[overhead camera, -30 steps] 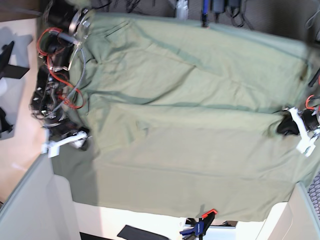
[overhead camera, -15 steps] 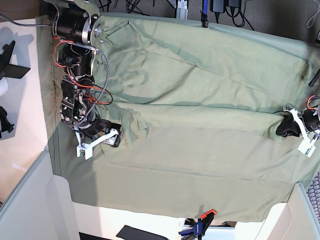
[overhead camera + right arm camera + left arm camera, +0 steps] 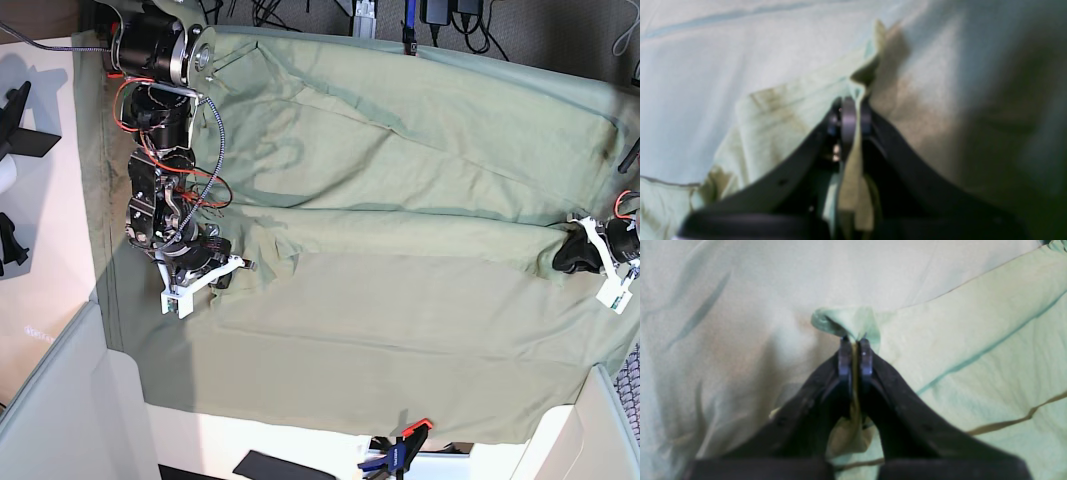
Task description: Fold the T-shirt properly
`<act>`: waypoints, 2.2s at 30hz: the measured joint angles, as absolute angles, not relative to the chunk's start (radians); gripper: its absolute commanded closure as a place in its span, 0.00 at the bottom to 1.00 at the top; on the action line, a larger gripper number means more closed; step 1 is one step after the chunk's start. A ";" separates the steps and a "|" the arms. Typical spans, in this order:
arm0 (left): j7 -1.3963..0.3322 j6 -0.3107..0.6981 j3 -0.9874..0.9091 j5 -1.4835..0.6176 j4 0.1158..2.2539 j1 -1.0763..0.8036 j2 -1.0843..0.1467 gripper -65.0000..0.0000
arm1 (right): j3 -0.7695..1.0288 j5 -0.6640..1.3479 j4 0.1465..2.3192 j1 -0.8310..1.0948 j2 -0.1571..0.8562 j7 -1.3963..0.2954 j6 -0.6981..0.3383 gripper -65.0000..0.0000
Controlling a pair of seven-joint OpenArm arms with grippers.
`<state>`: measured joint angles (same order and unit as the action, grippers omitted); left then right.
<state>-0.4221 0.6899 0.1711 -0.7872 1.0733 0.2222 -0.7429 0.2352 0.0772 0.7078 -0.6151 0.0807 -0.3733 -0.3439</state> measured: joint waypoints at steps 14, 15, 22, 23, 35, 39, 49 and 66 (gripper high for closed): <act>-0.602 0.690 0.122 -0.956 1.264 0.144 -0.906 1.00 | 0.234 0.351 1.391 -0.308 0.161 -0.738 -0.349 1.00; -0.603 0.690 0.122 -0.957 1.269 0.129 -0.915 1.00 | 0.234 0.358 1.420 -0.281 0.169 -0.750 -0.350 1.00; -0.647 0.690 0.122 -0.983 1.271 0.095 -0.937 1.00 | 0.233 0.429 1.599 -0.103 0.234 -0.775 -0.352 1.00; -0.663 0.690 0.122 -1.002 1.272 0.095 -0.937 1.00 | 0.233 0.430 1.621 -0.078 0.238 -0.780 -0.350 1.00; -0.763 0.690 0.122 -1.074 1.272 0.080 -0.953 1.00 | 0.245 0.437 1.840 0.163 0.238 -0.787 -0.352 1.00; -0.765 0.690 0.122 -1.067 1.272 0.031 -0.962 0.95 | 0.268 0.445 1.876 0.221 0.238 -0.783 -0.352 1.00; -0.740 0.690 0.122 -1.055 1.272 -0.023 -0.962 0.57 | 0.285 0.444 1.879 0.293 0.238 -0.781 -0.352 1.00; -0.710 0.415 -0.017 -0.908 1.164 -0.025 -0.850 0.37 | 0.286 0.371 1.878 0.319 0.215 -0.779 -0.352 0.37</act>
<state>-0.7105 0.4149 -0.0170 -0.9077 1.1641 -0.0246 -0.8497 0.2859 0.3710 1.8782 0.3191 0.2153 -0.7788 -0.3515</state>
